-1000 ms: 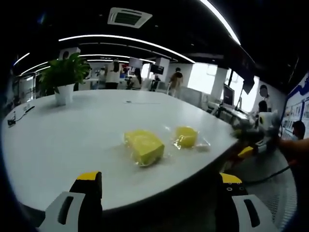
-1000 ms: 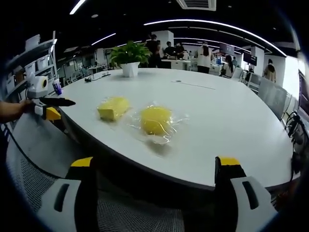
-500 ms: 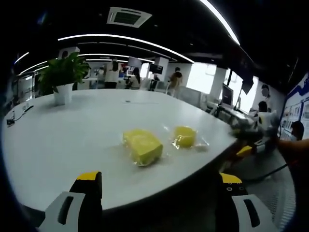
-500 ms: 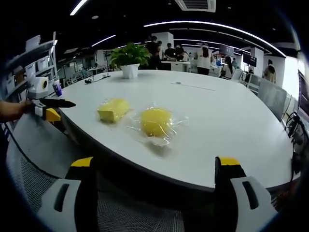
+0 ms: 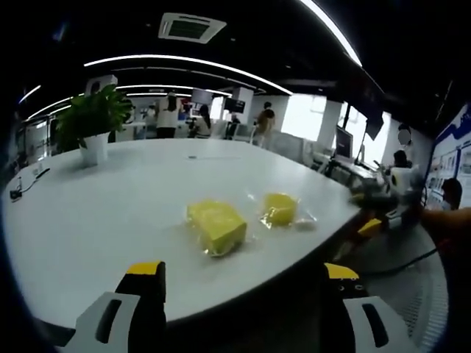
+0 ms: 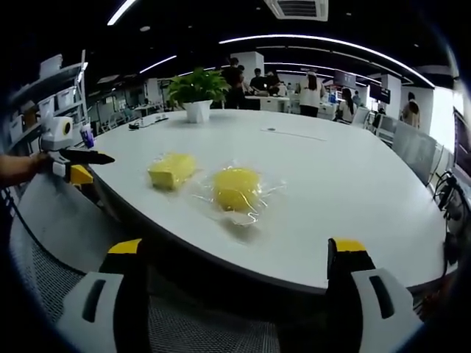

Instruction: Compare the silicone blocks by pressing each to a similar depth, holding the contact briefly, and releasing to observe deformation and rebound differences across the visible hardness samples.

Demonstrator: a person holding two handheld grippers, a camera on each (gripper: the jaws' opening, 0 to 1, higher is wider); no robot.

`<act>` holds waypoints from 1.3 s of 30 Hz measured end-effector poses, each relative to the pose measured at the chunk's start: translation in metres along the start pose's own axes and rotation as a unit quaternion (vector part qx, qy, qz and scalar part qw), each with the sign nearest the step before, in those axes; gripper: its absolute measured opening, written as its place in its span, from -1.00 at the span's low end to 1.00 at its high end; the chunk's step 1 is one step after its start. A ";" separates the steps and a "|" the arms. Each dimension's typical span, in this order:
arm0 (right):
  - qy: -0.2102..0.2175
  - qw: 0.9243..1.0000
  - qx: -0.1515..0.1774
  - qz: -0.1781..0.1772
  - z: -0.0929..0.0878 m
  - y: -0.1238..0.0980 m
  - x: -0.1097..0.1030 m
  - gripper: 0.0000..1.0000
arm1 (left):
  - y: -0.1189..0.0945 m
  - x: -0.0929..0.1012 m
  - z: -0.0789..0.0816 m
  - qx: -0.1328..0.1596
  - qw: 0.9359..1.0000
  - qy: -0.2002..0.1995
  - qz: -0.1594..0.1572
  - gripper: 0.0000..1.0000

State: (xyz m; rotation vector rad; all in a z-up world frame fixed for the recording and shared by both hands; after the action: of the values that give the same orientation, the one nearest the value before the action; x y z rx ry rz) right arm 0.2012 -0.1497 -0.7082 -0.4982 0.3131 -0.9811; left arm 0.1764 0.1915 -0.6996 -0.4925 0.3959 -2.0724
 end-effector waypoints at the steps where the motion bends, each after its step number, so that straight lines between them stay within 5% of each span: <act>1: 0.000 1.000 0.000 0.000 0.000 0.000 0.000 0.92 | 0.000 0.000 0.000 -0.002 1.000 0.000 -0.001 0.74; 13: 0.000 1.000 0.004 -0.006 0.001 -0.001 0.002 0.92 | 0.009 -0.004 0.018 -0.004 0.999 -0.008 -0.034 0.47; 24: 0.000 1.000 0.006 -0.004 0.002 0.000 0.001 0.92 | 0.027 -0.026 0.016 -0.027 0.999 -0.034 -0.028 0.43; 28: 0.000 1.000 0.005 -0.004 0.002 0.000 0.001 0.92 | 0.033 -0.034 0.025 -0.004 0.998 -0.061 -0.020 0.35; 39: -0.006 1.000 -0.005 0.001 0.000 0.000 0.000 0.80 | 0.063 -0.057 0.024 -0.008 0.994 -0.104 0.003 0.28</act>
State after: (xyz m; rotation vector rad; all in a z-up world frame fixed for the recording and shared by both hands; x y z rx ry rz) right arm 0.2012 -0.1497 -0.7086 -0.5117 0.3079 -0.9759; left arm 0.2612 0.2063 -0.7186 -0.7096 0.2900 -1.9893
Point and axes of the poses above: the point that each gripper's makers call its tool centre point, and the gripper's own axes: y roughly forward along the fingers, x roughly to its right, z roughly out of its top, the point moved 7 cm from there along -y, roughly backward along the fingers, and after that the axes turned 3 degrees about -x, right-handed, at the moved point
